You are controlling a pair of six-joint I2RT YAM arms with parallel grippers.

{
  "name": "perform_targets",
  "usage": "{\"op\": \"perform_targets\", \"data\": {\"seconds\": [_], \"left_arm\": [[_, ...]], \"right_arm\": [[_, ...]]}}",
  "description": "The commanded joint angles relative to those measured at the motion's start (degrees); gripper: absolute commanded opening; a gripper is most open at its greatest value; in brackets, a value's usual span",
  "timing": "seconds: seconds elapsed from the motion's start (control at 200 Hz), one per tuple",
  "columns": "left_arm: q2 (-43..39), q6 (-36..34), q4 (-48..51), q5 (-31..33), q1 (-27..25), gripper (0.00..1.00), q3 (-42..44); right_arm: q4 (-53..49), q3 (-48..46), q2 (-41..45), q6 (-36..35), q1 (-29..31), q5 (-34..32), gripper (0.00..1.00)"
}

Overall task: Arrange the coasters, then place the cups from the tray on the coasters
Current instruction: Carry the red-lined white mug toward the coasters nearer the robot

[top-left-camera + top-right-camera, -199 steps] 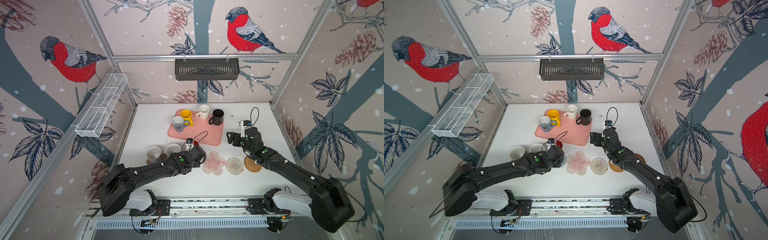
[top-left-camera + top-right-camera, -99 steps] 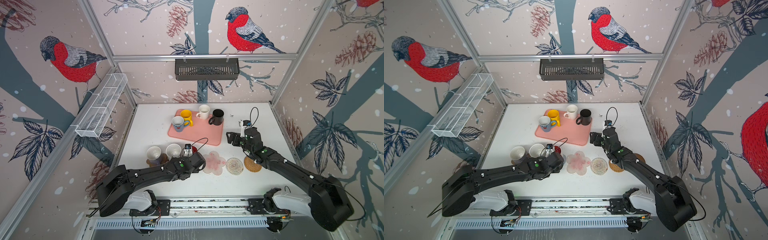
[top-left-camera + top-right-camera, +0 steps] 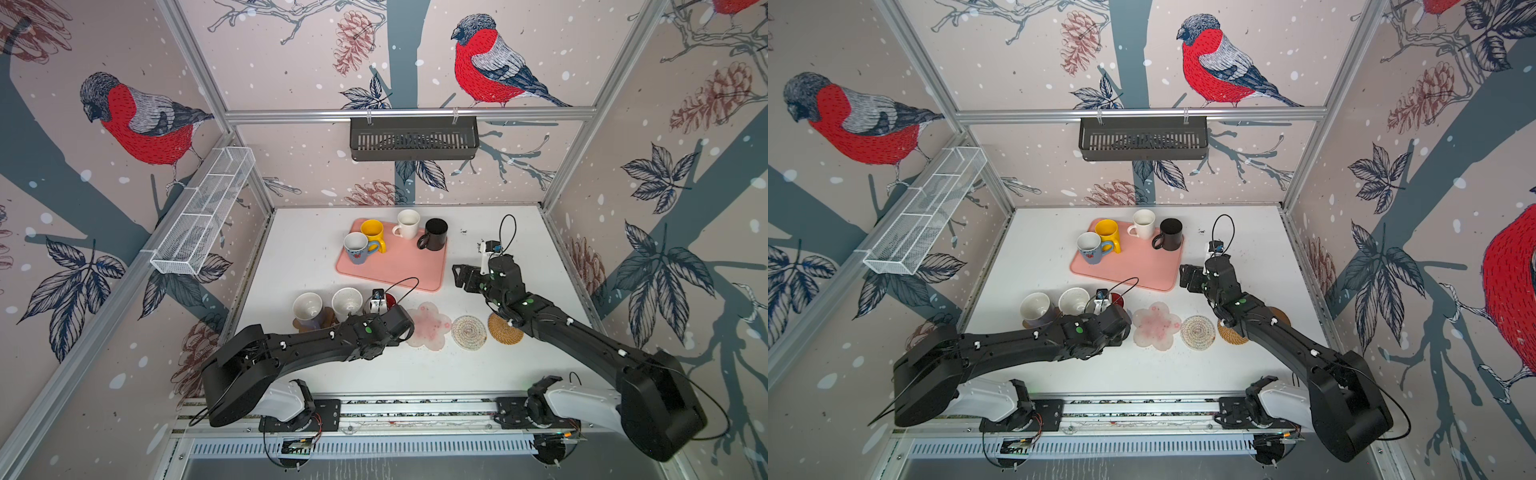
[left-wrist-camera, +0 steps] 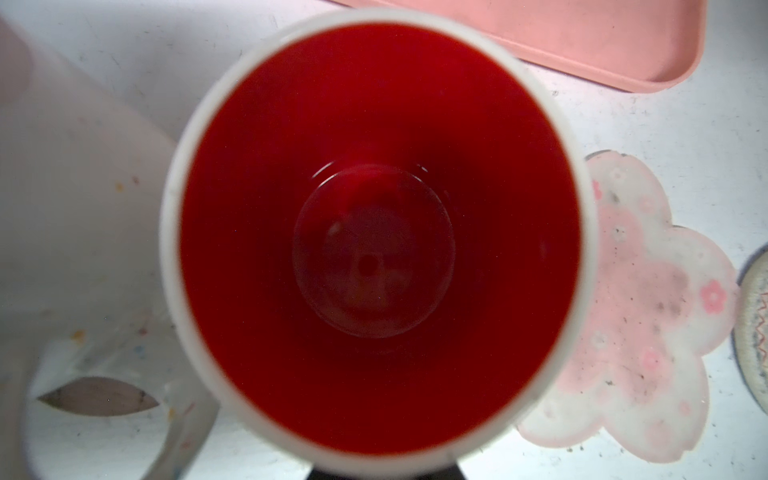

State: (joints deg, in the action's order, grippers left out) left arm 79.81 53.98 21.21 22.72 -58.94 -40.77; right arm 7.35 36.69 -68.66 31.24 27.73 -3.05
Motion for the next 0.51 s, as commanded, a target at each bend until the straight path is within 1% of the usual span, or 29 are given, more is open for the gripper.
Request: {"op": "perform_targets", "data": {"seconds": [0.0, 0.5], "left_arm": [[0.07, -0.05, -2.57, 2.35, -0.05, 0.0, -0.16], [-1.26, 2.23, -2.76, 1.3, -0.98, 0.0, 1.32]], "right_arm": [[1.35, -0.03, 0.13, -0.45, 0.01, -0.03, 0.87], [1.61, -0.21, 0.19, -0.31, 0.02, -0.11, 0.87]]}}
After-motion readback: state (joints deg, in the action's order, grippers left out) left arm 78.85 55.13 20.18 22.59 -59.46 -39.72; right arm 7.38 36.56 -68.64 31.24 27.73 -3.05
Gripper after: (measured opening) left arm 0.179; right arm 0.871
